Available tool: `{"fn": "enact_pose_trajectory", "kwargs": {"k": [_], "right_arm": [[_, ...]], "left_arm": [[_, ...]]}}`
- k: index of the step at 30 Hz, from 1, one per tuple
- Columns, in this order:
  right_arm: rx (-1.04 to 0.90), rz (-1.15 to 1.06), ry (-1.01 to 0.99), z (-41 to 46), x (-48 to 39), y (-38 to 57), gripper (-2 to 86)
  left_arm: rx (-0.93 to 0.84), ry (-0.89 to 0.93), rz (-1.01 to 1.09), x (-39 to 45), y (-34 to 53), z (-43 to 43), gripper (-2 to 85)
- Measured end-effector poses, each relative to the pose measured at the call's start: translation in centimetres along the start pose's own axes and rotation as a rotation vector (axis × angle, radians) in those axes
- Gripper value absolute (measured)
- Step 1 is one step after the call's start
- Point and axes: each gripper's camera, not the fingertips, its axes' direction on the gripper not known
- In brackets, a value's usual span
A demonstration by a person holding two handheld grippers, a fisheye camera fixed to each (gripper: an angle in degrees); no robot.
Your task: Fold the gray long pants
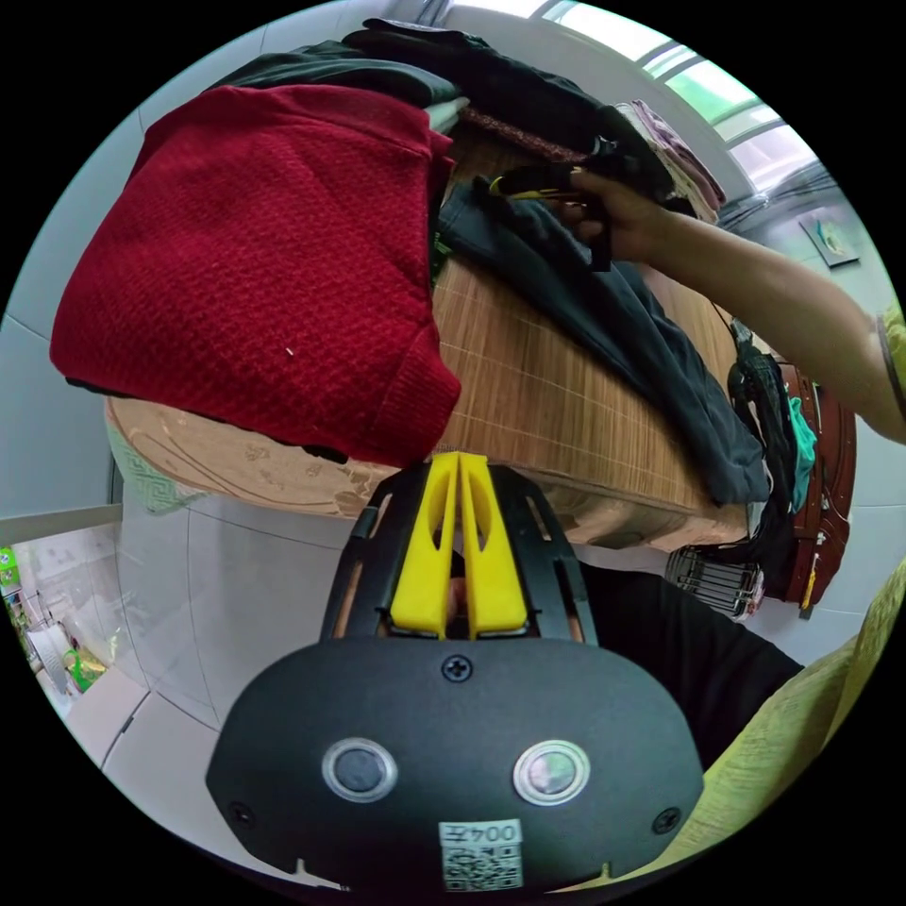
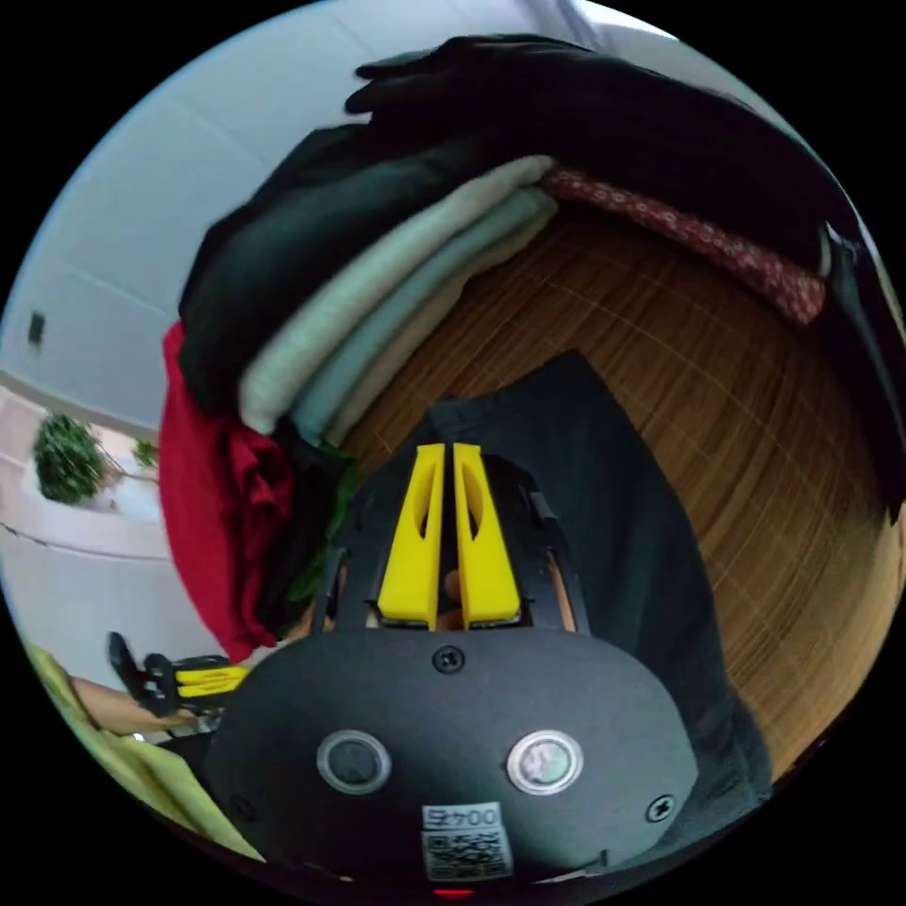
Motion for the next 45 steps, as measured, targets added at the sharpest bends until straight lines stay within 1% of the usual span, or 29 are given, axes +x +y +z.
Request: {"fn": "enact_pose_trajectory", "kwargs": {"k": [1,2,4,6,10,13,17,20,23,24,25,26,28,29,30,31,33,34,36,40,42,45], "right_arm": [[0.048,0.065,-0.115,-2.3,1.8,0.5,1.2],[0.071,0.088,-0.17,-3.6,2.5,0.8,1.1],[0.142,0.111,-0.335,-9.4,4.9,2.6,0.8],[0.165,0.091,-0.401,-14.2,5.7,4.3,0.6],[0.219,0.028,-0.391,-25.3,5.5,8.9,0.4],[0.274,0.008,-0.357,-31.1,5.0,11.9,0.3],[0.356,0.016,-0.371,-33.1,4.7,13.8,0.4],[0.385,0.001,-0.414,-29.6,3.9,13.7,0.5],[0.383,0.017,-0.465,-21.8,3.4,13.0,0.7],[0.369,0.015,-0.447,-17.7,3.1,12.8,0.9],[0.359,0.028,-0.378,-13.1,2.8,12.6,1.1],[0.352,0.04,-0.34,-10.6,2.7,12.5,1.2],[0.261,0.082,-0.159,0.1,2.6,12.1,1.8],[0.22,0.084,-0.128,2.9,2.7,12.0,2.0],[0.14,0.098,-0.076,8.5,3.0,12.1,2.4],[0.059,0.119,-0.055,13.5,3.5,12.4,3.0],[-0.053,0.116,-0.056,19.3,3.5,13.0,4.4],[-0.055,0.097,-0.034,20.9,3.0,13.4,4.9],[0.004,0.055,-0.003,21.0,2.2,14.2,6.1],[0.207,0.052,-0.056,16.2,3.8,18.1,8.3],[0.254,0.08,-0.04,14.1,6.0,21.0,8.4],[0.246,0.167,0.032,11.8,11.0,27.0,8.5]], "left_arm": [[0.001,-0.001,0.001,0.2,0.2,-0.3,0.1],[0.004,-0.002,0.002,0.5,0.5,-0.9,0.1],[0.009,0.0,-0.001,1.1,1.0,-1.8,0.1],[0.014,0.008,-0.007,1.8,1.6,-2.8,0.1],[0.011,0.019,-0.011,3.2,2.4,-3.7,0.2],[0.003,0.032,-0.008,4.6,2.8,-4.2,0.2],[-0.003,0.055,-0.004,6.5,3.0,-4.6,0.1],[-0.004,0.065,-0.01,7.4,3.0,-4.9,0.1],[0.0,0.063,-0.012,7.8,2.9,-5.2,0.1],[-0.001,0.063,-0.014,7.8,2.9,-5.2,0.1],[-0.002,0.063,-0.014,7.8,2.9,-5.3,0.1],[-0.003,0.061,-0.017,7.7,2.8,-5.3,0.2],[-0.006,0.059,-0.018,7.6,2.6,-5.2,0.2],[-0.011,0.058,-0.018,7.6,2.5,-5.2,0.2],[-0.014,0.056,-0.016,7.6,2.3,-5.2,0.2],[-0.016,0.054,-0.013,7.6,2.2,-5.1,0.2],[-0.027,0.048,0.005,8.0,1.6,-5.0,0.2],[-0.03,0.047,0.011,8.1,1.4,-5.0,0.2],[-0.032,0.037,0.034,8.5,0.6,-4.8,0.2],[-0.025,0.03,0.049,9.2,-1.5,-4.4,0.2],[0.004,0.058,0.075,10.3,-3.7,-4.5,0.2],[0.076,0.09,0.133,12.7,-7.2,-4.7,0.2]]}}
